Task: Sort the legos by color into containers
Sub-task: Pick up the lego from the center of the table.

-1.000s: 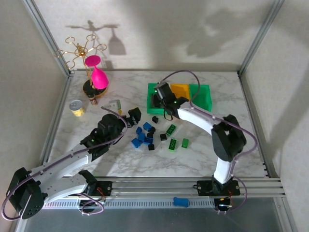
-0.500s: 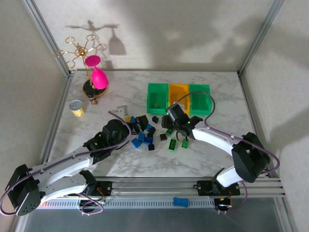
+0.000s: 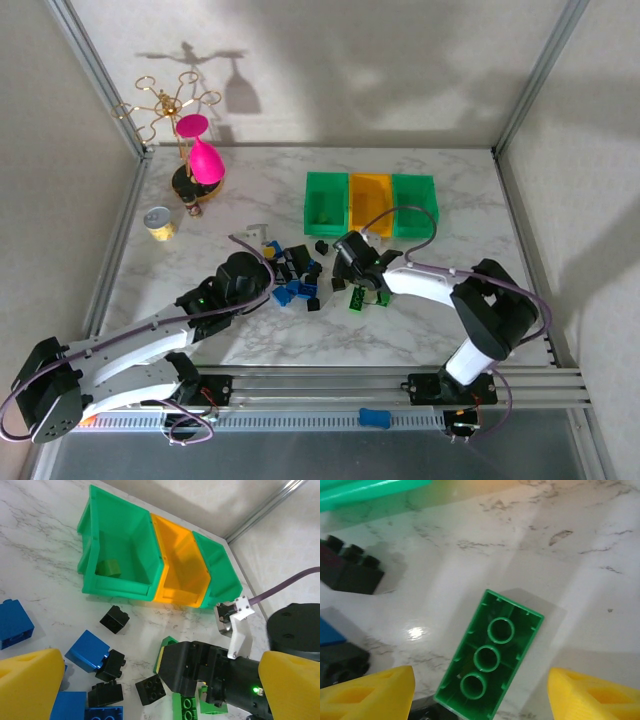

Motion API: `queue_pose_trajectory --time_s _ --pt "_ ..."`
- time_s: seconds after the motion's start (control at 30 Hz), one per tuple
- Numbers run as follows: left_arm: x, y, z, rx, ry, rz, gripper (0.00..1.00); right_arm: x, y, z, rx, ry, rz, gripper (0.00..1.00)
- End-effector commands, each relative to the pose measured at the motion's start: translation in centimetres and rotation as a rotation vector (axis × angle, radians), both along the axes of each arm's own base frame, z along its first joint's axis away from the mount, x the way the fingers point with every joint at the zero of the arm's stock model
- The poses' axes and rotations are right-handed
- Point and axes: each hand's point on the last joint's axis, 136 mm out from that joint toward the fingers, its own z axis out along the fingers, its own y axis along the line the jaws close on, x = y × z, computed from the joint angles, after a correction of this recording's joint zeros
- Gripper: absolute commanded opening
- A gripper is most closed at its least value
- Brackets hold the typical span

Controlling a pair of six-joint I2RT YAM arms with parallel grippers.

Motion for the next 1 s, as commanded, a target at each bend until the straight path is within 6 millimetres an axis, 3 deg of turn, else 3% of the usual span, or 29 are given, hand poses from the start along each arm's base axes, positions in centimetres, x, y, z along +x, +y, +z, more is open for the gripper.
queue_pose_trajectory --time_s 0.0,0.4,0.97 --pt "-0.1 0.0 -0.5 0.008 0.009 0.009 0.99 0.9 -0.5 0.1 -0.032 -0.027 -0.066 0.69" --pt "0.0 0.0 -0.7 0.012 0.009 0.017 0.99 1.1 -1.1 0.0 -0.087 -0.042 -0.027 0.49" --pt "0.0 0.5 -0.4 0.018 0.004 0.040 0.99 1.5 -0.2 -0.2 -0.091 -0.042 0.022 0.36"
